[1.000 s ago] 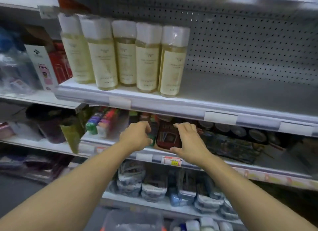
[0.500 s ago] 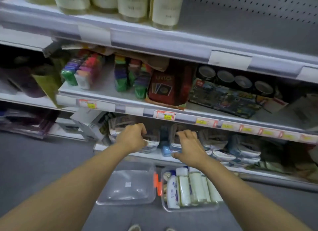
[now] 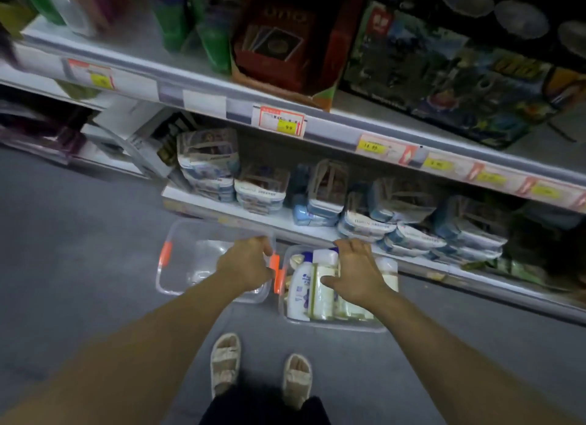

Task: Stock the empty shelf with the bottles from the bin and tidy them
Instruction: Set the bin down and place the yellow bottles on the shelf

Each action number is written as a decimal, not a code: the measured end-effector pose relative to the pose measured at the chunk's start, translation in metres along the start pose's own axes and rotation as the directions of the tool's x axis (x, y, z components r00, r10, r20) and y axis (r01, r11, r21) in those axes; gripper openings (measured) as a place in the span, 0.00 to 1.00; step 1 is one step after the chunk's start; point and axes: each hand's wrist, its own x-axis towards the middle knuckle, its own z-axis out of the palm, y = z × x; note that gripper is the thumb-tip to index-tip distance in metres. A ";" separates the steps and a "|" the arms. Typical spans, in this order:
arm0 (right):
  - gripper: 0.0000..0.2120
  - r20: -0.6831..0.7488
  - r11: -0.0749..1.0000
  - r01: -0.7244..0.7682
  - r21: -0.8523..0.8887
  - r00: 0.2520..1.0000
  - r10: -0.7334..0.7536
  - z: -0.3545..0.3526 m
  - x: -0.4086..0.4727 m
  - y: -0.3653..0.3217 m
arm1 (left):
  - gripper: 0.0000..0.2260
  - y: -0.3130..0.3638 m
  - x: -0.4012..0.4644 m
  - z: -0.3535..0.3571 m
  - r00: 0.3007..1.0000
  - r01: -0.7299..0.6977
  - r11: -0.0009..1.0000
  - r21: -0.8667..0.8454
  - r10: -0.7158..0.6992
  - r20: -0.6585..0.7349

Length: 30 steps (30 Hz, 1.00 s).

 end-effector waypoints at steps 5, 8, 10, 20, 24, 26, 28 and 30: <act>0.35 0.071 0.999 -0.032 0.015 0.997 0.031 0.036 0.016 0.044 | 0.12 -0.001 0.017 0.059 0.997 0.072 0.997 -0.015 -0.071 0.040; 0.36 0.091 0.998 -0.057 0.031 0.994 0.054 0.056 0.026 0.064 | 0.11 -0.002 0.031 0.084 0.995 0.087 0.996 -0.006 -0.086 0.056; 0.35 0.097 0.996 -0.078 0.050 0.993 0.073 0.069 0.034 0.074 | 0.11 -0.003 0.043 0.098 0.994 0.090 0.996 -0.011 -0.089 0.065; 0.33 0.076 0.966 -0.218 0.136 0.975 0.209 0.141 0.072 0.121 | 0.18 -0.015 0.114 0.177 0.990 0.073 0.996 -0.053 -0.065 0.127; 0.35 0.030 0.950 -0.262 0.173 0.965 0.261 0.171 0.083 0.139 | 0.22 -0.019 0.141 0.213 0.985 0.070 0.996 -0.058 -0.060 0.165; 0.36 -0.002 0.938 -0.284 0.197 0.957 0.290 0.185 0.087 0.149 | 0.24 -0.017 0.153 0.230 0.984 0.066 0.996 -0.053 -0.056 0.170; 0.36 -0.033 0.929 -0.295 0.223 0.950 0.309 0.197 0.092 0.158 | 0.26 -0.014 0.163 0.247 0.985 0.074 0.995 -0.071 -0.061 0.162; 0.37 -0.056 0.919 -0.301 0.254 0.944 0.325 0.208 0.096 0.169 | 0.28 -0.011 0.171 0.264 0.987 0.081 0.994 -0.076 -0.069 0.144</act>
